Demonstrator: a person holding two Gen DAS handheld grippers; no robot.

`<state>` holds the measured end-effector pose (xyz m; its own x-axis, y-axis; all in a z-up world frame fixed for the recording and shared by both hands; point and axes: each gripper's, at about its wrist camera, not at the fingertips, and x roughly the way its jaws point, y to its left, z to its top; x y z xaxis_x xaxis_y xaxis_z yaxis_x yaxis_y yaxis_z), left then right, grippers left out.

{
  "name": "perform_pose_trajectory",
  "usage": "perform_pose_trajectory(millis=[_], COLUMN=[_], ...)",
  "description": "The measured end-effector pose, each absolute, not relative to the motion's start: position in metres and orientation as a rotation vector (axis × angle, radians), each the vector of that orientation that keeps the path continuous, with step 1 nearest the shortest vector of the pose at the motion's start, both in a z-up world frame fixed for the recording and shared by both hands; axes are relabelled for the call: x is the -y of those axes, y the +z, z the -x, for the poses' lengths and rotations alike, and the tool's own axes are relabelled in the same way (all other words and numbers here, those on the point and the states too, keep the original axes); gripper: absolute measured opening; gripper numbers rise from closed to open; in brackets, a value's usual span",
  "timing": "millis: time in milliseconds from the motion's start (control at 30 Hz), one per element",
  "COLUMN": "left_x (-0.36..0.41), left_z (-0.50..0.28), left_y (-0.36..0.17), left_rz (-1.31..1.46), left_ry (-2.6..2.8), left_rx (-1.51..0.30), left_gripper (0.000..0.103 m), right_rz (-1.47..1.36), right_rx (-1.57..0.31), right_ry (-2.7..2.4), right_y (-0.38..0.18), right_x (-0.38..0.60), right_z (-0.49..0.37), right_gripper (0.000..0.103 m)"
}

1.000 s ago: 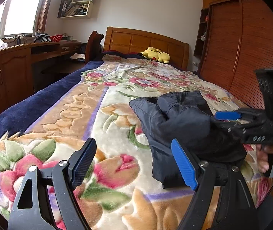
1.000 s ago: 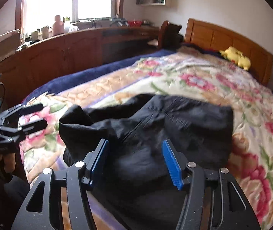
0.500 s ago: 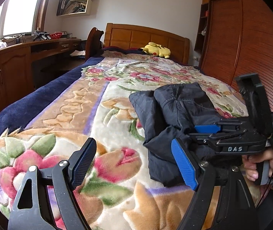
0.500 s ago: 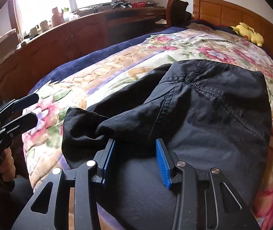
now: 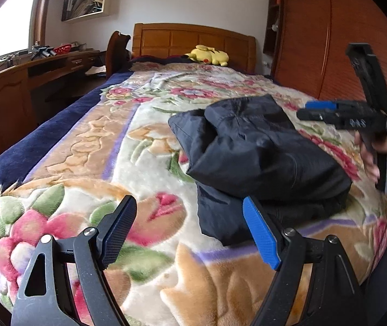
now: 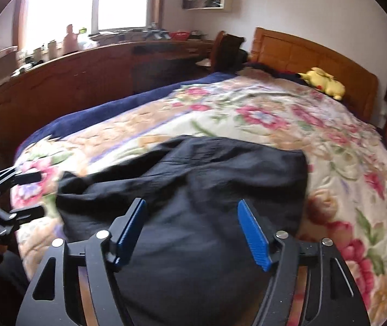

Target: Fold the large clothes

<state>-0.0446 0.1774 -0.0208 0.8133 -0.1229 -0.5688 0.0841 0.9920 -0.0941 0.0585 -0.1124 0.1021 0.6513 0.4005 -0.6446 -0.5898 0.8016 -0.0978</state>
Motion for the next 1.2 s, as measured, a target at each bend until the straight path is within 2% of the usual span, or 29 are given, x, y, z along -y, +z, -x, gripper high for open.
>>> perform_pose_trajectory(millis=[467, 567, 900, 1067, 1200], left_x=[-0.159, -0.157, -0.151, -0.143, -0.138], left_z=[0.025, 0.021, 0.018, 0.022, 0.025], left_y=[-0.04, -0.042, -0.046, -0.044, -0.044], left_rz=[0.052, 0.057, 0.081, 0.077, 0.066], left_ry=[-0.14, -0.153, -0.179, -0.222, -0.232], left_rx=[-0.693, -0.705, -0.724, -0.728, -0.733], left_gripper=[0.081, 0.077, 0.074, 0.062, 0.061], right_rz=[0.306, 0.286, 0.196, 0.2, 0.173], right_rx=[-0.723, -0.732, -0.782, -0.809, -0.856], right_ry=[0.419, 0.423, 0.425, 0.435, 0.456], right_y=[0.046, 0.042, 0.026, 0.019, 0.013], right_x=[0.118, 0.116, 0.118, 0.117, 0.118], right_z=[-0.171, -0.181, -0.215, -0.224, -0.235], right_gripper=[0.077, 0.079, 0.092, 0.095, 0.095])
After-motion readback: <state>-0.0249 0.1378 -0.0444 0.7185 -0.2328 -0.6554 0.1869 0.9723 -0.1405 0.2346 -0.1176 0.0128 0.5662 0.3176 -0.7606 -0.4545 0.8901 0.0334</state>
